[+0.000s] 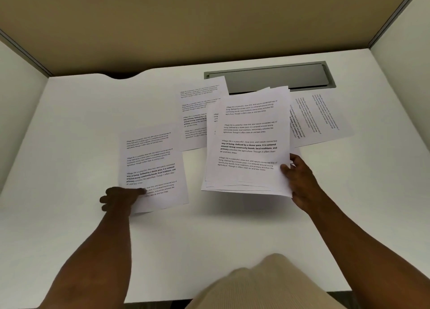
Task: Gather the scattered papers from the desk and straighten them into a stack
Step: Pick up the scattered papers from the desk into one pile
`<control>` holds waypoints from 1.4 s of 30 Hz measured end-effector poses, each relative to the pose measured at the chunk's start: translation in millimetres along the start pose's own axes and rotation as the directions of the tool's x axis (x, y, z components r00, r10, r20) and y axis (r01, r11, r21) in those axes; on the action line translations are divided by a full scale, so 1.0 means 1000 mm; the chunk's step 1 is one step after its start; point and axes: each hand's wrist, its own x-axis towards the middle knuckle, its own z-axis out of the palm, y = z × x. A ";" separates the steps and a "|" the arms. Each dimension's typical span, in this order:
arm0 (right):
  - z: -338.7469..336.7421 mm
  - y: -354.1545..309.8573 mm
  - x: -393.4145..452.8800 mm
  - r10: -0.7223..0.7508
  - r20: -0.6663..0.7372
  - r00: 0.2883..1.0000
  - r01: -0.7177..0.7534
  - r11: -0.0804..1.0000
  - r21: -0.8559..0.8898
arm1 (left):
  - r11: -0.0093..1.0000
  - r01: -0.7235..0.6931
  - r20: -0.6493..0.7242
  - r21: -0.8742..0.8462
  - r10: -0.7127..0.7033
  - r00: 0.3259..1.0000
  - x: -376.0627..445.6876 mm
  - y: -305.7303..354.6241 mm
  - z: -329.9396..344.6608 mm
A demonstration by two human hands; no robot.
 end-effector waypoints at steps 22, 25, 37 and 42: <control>0.003 -0.002 0.002 -0.010 -0.035 0.999 0.010 1.000 -0.012 | 0.541 -0.772 -0.427 -0.333 0.644 0.635 -0.133 0.097 -0.091; 0.006 -0.006 0.000 -0.027 -0.027 0.999 0.027 1.000 -0.013 | 0.459 -0.776 -0.431 -0.433 0.651 0.625 -0.158 0.102 -0.095; 0.012 -0.013 -0.007 0.003 0.074 0.997 -0.012 0.992 0.127 | 0.516 -0.355 0.089 -0.779 0.652 0.753 -0.186 0.095 -0.022; 0.012 -0.017 -0.008 -0.034 0.082 0.996 0.023 0.991 0.129 | 0.656 -0.383 0.164 -0.650 0.614 0.772 -0.187 0.091 -0.010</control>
